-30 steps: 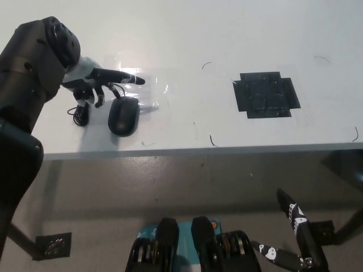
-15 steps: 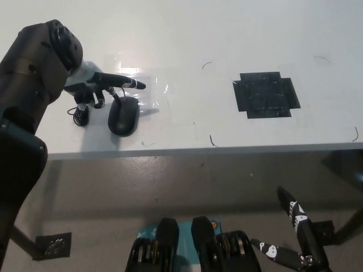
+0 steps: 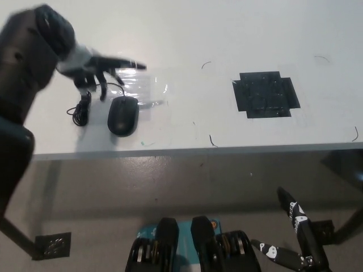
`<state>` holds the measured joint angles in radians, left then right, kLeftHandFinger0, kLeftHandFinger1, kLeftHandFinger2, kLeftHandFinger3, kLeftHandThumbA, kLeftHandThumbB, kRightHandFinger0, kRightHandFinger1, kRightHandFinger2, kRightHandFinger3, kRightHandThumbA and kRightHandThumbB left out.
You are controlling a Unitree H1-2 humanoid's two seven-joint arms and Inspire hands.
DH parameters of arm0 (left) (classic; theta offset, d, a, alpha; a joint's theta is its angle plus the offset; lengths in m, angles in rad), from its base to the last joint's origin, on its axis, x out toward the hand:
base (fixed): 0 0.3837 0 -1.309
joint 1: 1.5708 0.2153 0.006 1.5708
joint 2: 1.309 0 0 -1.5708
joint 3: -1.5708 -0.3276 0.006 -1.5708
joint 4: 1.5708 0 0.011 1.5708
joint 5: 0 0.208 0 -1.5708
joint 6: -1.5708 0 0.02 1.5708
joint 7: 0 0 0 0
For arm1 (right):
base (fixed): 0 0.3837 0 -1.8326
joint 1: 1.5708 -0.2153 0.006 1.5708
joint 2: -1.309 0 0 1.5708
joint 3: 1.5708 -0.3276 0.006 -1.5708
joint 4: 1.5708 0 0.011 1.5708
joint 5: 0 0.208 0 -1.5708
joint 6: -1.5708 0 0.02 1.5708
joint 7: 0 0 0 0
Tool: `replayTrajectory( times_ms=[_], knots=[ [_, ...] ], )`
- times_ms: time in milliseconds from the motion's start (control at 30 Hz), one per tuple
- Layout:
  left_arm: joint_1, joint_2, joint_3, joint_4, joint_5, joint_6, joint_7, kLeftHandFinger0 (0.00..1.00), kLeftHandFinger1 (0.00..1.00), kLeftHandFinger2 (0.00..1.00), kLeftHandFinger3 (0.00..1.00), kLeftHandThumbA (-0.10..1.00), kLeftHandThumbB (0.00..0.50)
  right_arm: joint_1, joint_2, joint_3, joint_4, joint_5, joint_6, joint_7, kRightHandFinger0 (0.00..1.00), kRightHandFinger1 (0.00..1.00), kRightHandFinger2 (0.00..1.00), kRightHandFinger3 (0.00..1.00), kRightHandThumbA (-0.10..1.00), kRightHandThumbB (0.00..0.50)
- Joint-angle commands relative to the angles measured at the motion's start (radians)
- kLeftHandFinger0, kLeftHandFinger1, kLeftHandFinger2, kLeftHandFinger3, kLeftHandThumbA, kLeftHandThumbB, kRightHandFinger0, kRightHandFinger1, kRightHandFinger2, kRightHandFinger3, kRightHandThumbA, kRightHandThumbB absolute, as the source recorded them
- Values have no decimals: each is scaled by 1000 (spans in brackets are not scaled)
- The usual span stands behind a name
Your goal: The robot uses left hand to click on the left button of the black mouse, which is placed on the left area of the table
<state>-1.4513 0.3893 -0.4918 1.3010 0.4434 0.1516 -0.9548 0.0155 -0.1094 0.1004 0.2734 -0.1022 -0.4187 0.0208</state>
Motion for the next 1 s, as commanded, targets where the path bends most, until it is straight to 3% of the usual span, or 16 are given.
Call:
replayTrajectory(
  times_ms=[0,67,133,200,300,367,400,467,500,533,567,733,767,867,900,967],
  knots=[
    [-208,136,123,-62,-115,103,-106,0,0,149,1000,1000,317,13,-9,-9,-17,14,-36,10,1000,1000,1000,1000,1000,172],
    [-222,159,159,-95,-136,132,-141,0,0,150,1000,1000,318,16,-10,-11,-15,16,-38,10,1000,1000,1000,1000,1000,175],
    [-192,215,225,-277,-185,243,-193,0,0,108,1000,1000,292,18,-10,-12,-11,13,-41,7,1000,1000,1000,1000,1000,173],
    [-94,251,330,-556,-207,318,-210,0,0,210,1000,1000,287,18,-10,-12,-1,13,-49,6,1000,1000,1000,1000,1000,170],
    [64,258,492,-851,-330,318,-167,0,0,268,1000,1000,256,25,-5,-10,6,11,-51,4,1000,1000,1000,1000,1000,175],
    [240,260,605,-1194,-443,318,-70,0,0,164,1000,1000,254,28,-2,-7,13,17,-51,7,1000,1000,1000,1000,1000,173],
    [320,264,632,-1321,-525,318,0,35,0,31,1000,1000,268,34,0,-5,15,18,-51,8,1000,1000,1000,1000,1000,168],
    [432,270,662,-1465,-659,318,102,371,182,281,1000,1000,270,38,5,-4,21,20,-51,6,1000,1000,1000,1000,1000,162],
    [518,276,691,-1570,-744,318,139,668,451,489,1000,1000,307,47,7,-1,21,23,-51,7,1000,1000,1000,1000,1000,162],
    [588,287,707,-1657,-807,318,185,880,710,704,1000,1000,390,50,8,1,21,20,-51,6,1000,1000,1000,1000,1000,161],
    [693,284,745,-1793,-878,318,238,1000,1000,973,1000,1000,375,52,8,3,21,10,-51,0,1000,1000,1000,1000,1000,150],
    [1068,104,919,-2187,-933,318,332,1000,1000,1000,1000,1000,460,65,12,11,31,15,-51,5,1000,1000,1000,1000,1000,152],
    [1162,69,930,-2219,-942,218,339,1000,1000,1000,1000,1000,500,64,15,10,36,14,-51,3,1000,1000,1000,1000,1000,167],
    [1316,84,927,-2245,-1019,149,361,1000,1000,1000,1000,1000,500,66,16,10,44,7,-51,-5,1000,1000,1000,1000,1000,175],
    [1434,74,944,-2251,-1031,86,376,1000,1000,1000,1000,1000,416,68,15,9,46,8,-51,-6,1000,1000,1000,1000,1000,165],
    [1548,61,963,-2251,-1017,25,390,1000,1000,1000,1000,1000,360,71,12,9,46,5,-51,-8,1000,1000,1000,1000,1000,158]
  ],
)
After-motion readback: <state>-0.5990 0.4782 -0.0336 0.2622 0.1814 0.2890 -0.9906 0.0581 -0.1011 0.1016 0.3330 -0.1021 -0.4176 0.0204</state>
